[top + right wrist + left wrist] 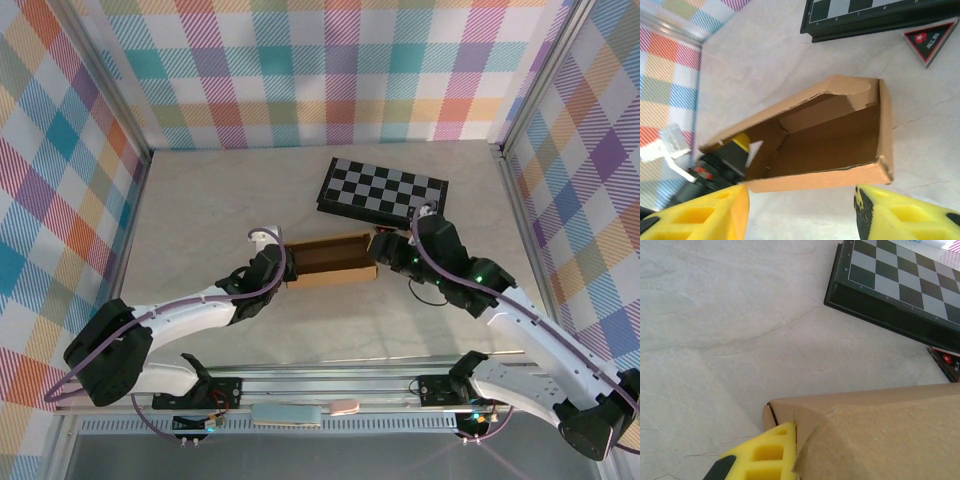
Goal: Fold the paper box
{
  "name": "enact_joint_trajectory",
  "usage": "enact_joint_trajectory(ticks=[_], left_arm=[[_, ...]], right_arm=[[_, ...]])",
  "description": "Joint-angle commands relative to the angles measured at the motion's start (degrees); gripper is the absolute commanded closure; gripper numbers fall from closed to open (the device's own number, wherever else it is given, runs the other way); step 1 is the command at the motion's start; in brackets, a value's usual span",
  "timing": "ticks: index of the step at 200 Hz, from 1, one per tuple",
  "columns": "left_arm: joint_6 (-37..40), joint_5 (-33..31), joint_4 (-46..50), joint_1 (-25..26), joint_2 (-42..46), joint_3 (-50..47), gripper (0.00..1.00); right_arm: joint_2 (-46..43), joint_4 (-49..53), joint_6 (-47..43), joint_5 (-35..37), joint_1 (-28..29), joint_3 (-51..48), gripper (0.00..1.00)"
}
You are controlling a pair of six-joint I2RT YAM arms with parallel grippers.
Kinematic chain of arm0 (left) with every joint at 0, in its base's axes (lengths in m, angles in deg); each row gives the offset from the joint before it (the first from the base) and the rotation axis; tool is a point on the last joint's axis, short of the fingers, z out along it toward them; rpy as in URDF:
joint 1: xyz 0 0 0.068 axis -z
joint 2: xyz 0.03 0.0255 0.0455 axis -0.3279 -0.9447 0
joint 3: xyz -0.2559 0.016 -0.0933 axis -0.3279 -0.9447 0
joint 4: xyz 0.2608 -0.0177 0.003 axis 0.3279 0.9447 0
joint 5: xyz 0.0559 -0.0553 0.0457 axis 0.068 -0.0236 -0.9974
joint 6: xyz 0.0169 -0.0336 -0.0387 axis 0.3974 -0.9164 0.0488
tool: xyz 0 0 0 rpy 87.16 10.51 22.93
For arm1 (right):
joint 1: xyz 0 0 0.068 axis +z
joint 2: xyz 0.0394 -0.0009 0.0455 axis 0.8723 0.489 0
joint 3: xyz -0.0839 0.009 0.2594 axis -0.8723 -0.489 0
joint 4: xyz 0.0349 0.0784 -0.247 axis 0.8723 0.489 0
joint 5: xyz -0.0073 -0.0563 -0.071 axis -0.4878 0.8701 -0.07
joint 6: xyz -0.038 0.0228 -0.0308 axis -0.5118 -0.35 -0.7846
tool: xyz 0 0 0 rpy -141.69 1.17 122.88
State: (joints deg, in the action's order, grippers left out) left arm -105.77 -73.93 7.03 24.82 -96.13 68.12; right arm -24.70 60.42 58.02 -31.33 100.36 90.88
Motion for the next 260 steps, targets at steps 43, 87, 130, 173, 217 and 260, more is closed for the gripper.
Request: enact_joint_trajectory(ticks=[43,87,130,173,217,260], left_arm=[[-2.5,-1.1,7.4,2.6,-2.7,-0.6,1.0],[-3.0,-1.8,7.6,3.4,-3.3,-0.7,1.0],[-3.1,-1.6,7.9,3.9,-3.6,-0.4,1.0],[-3.4,-1.6,8.2,4.2,-4.0,-0.1,1.0],[-3.4,-1.5,8.4,4.3,-4.0,0.0,1.0],[-3.5,-1.5,8.4,4.4,-4.3,0.3,1.0]], right_arm=[[12.5,-9.7,41.4,1.7,0.4,5.3,0.41],[16.8,-12.8,50.5,0.2,0.7,3.3,0.47],[20.8,-19.7,49.9,-0.4,0.8,2.6,0.52],[23.7,-19.4,48.9,-2.2,0.8,4.0,0.57],[24.1,-20.1,49.2,-2.2,0.9,2.9,0.65],[25.2,-21.6,49.7,-2.6,0.8,2.1,0.77]])
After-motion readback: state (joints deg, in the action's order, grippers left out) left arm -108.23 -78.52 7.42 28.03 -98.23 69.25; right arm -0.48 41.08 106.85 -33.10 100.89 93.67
